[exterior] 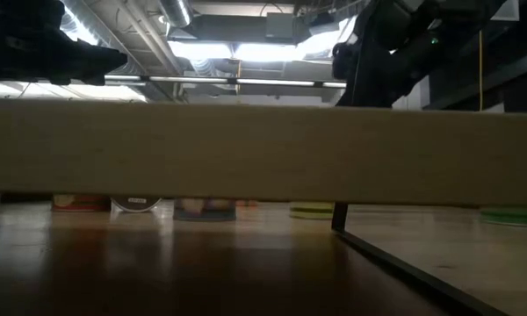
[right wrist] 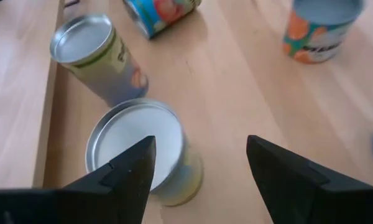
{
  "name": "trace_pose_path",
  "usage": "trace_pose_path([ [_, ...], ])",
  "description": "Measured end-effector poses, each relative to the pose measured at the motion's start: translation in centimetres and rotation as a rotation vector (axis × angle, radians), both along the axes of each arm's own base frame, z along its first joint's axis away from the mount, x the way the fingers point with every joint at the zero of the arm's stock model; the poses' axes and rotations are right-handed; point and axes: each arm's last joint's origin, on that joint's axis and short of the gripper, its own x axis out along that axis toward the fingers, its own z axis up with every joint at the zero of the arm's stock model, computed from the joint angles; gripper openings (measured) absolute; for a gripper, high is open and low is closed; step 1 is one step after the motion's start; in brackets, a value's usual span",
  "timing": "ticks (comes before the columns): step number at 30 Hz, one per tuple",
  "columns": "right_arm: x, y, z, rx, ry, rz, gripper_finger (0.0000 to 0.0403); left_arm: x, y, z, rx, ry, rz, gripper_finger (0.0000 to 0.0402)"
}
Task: Pick and place cans onto a shelf
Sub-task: Put the canned carrot on the shelf
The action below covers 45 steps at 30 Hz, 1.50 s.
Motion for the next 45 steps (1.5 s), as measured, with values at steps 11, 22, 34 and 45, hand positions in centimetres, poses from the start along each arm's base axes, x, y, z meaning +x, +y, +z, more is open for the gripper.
trace_pose_path([
  [11, 0.4, 0.0, -1.3, 0.028, 0.047, -0.014, 0.0227, 0.0, 0.0, 0.0, 0.000, 0.000, 0.000, 0.0082],
  [22, 0.4, 0.2, -1.3, 0.091, 0.044, 0.058, 0.0148, 0.0, 0.0, 0.0, 0.000, 0.000, 0.000, 0.0082],
  [34, 0.4, 0.2, -1.3, 0.111, 0.048, 0.042, 0.0120, 0.0, 0.0, 0.0, 0.000, 0.000, 0.000, 0.0082],
  [45, 0.4, 0.2, -1.3, 0.116, 0.046, 0.047, 0.0059, 0.0, 0.0, 0.0, 0.000, 0.000, 0.000, 0.0082],
])
